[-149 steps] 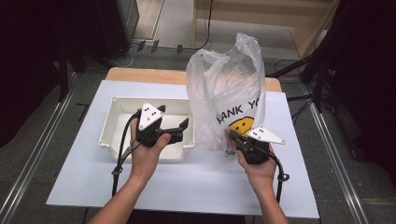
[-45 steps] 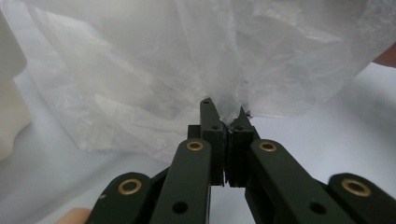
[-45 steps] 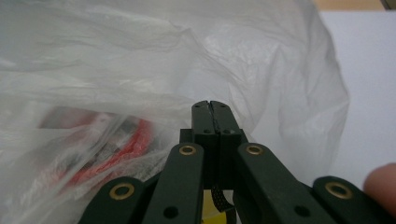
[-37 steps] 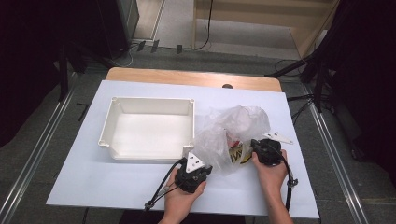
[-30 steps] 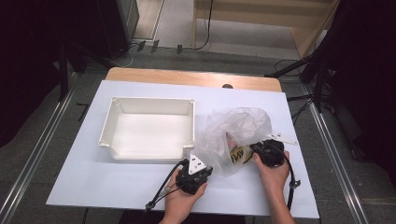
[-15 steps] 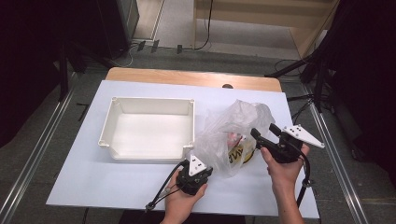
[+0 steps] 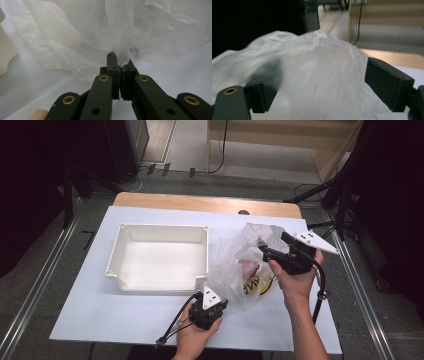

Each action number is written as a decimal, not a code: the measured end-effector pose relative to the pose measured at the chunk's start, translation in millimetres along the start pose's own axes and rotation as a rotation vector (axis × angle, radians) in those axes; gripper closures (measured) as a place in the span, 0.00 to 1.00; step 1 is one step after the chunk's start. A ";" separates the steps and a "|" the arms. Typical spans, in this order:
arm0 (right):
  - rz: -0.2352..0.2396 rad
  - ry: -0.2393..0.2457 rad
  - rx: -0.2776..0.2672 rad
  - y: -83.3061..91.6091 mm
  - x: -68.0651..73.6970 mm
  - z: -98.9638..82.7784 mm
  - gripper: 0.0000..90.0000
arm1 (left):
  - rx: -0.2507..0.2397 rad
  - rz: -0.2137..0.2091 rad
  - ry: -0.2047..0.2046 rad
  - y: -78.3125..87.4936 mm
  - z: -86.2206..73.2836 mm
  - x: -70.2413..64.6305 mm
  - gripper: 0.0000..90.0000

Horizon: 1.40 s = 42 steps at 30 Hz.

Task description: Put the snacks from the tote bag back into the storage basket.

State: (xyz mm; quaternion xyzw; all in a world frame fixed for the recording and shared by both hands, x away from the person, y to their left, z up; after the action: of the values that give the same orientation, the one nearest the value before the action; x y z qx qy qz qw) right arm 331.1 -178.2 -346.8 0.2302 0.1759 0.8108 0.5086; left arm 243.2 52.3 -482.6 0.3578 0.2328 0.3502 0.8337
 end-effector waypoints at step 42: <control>-0.063 -0.078 0.066 21.3 -24.8 -56.8 0.27 | 0.012 -0.023 0.008 -0.4 -0.6 1.0 1.00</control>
State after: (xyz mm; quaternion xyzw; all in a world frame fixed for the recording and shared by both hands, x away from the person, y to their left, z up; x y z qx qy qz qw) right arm 293.3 -212.6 -387.8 0.2725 0.1900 0.7786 0.5324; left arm 243.7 53.1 -483.4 0.3588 0.2422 0.3408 0.8346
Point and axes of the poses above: each handheld gripper's, and its own axes: y roughly backward along the jaws, z roughly out of its top, x roughly to its left, the point moved 1 cm from there along -y, roughly forward along the jaws, and after that the axes turned 12 degrees about x, right-handed, at the moved point
